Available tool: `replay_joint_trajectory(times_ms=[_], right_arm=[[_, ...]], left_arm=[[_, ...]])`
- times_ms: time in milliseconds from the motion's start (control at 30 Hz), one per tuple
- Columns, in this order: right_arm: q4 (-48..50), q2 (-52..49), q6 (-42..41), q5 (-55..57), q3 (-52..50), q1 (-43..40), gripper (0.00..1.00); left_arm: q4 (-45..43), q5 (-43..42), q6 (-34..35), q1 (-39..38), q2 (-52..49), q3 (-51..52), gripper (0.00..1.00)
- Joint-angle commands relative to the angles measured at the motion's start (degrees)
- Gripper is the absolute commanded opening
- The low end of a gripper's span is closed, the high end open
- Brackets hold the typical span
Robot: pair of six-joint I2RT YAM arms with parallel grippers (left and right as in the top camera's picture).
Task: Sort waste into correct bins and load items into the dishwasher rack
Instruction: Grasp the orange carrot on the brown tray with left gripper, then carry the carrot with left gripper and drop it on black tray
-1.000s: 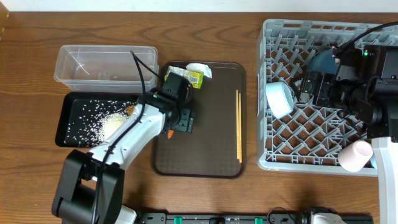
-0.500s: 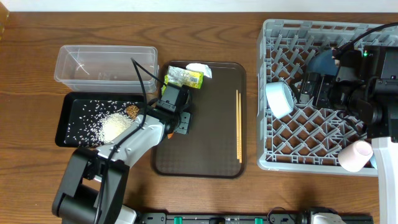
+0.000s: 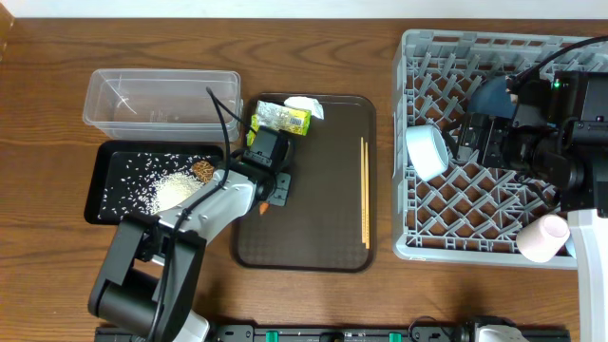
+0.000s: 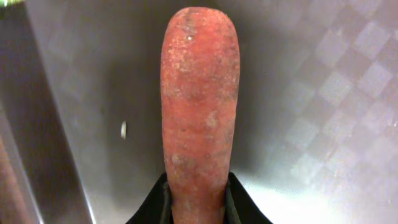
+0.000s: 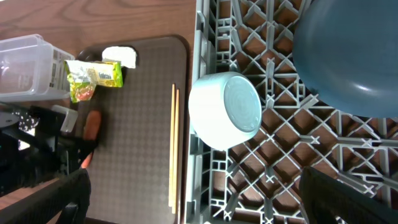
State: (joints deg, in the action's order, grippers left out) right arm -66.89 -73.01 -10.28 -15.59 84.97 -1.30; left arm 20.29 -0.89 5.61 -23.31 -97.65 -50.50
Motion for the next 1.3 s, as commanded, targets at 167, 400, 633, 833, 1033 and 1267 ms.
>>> replay_joint_trajectory(times_ms=[167, 400, 633, 833, 1033, 1267], right_arm=[[-0.15, -0.13, -0.57, 0.37, 0.09, 0.52, 0.99], [0.66, -0.13, -0.59, 0.37, 0.09, 0.52, 0.99], [0.85, -0.13, -0.59, 0.35, 0.09, 0.52, 0.99], [0.85, -0.13, -0.59, 0.35, 0.09, 0.52, 0.99], [0.70, -0.13, -0.59, 0.37, 0.09, 0.52, 0.99], [0.68, -0.13, -0.59, 0.37, 0.09, 0.52, 0.99]], left_arm=[[14.23, 2.05, 4.81, 0.68, 12.37, -2.67, 0.08], [25.38, 7.19, 8.83, 6.45, 20.33, -2.67, 0.08], [24.37, 10.99, 24.63, 18.80, 19.19, -0.61, 0.08], [18.71, 10.99, 33.99, 23.45, 15.65, -0.55, 0.09], [14.40, 10.36, 38.23, 23.93, 12.61, -0.57, 0.28], [12.11, 10.78, 37.97, 23.93, 12.41, -0.57, 0.40]])
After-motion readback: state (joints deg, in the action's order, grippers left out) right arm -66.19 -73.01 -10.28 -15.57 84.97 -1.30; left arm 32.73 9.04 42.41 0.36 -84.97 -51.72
